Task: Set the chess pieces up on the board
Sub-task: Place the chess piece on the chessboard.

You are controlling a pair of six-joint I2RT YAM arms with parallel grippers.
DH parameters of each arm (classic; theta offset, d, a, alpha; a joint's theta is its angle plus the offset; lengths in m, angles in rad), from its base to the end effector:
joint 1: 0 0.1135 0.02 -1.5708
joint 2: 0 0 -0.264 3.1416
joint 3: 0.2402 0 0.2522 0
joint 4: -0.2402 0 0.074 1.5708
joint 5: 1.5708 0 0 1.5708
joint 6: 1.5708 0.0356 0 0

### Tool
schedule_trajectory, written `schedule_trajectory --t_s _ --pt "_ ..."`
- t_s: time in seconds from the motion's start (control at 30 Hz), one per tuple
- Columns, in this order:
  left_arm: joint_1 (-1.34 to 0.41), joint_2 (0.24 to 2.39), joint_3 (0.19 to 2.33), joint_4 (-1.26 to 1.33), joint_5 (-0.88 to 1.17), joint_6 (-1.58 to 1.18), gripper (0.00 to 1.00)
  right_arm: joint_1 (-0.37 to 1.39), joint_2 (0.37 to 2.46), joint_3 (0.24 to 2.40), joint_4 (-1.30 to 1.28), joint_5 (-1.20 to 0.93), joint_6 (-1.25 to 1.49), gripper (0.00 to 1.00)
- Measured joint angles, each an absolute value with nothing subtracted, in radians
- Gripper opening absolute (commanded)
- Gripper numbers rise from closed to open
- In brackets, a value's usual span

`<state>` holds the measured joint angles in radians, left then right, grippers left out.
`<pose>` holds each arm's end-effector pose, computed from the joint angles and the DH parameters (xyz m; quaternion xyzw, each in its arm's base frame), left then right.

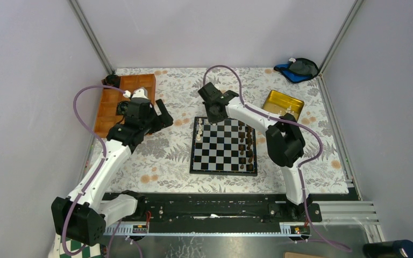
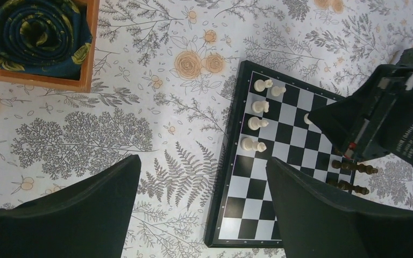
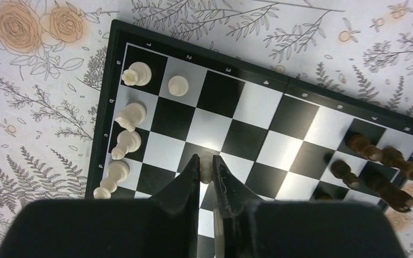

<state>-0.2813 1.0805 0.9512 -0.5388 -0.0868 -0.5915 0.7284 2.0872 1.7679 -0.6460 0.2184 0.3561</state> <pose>0.2240 -0.0615 0.3065 -0.1576 0.8853 -0.1488 0.4114 0.3511 0.3029 0.2337 -0.1437 0.9385 0.0638 0.3075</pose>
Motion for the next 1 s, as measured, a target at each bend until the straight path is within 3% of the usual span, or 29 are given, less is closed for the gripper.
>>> schedule_trajectory --t_s 1.0 --pt "-0.292 1.143 0.953 -0.544 -0.094 -0.591 0.94 0.750 2.293 1.956 -0.667 0.171 0.345 0.00"
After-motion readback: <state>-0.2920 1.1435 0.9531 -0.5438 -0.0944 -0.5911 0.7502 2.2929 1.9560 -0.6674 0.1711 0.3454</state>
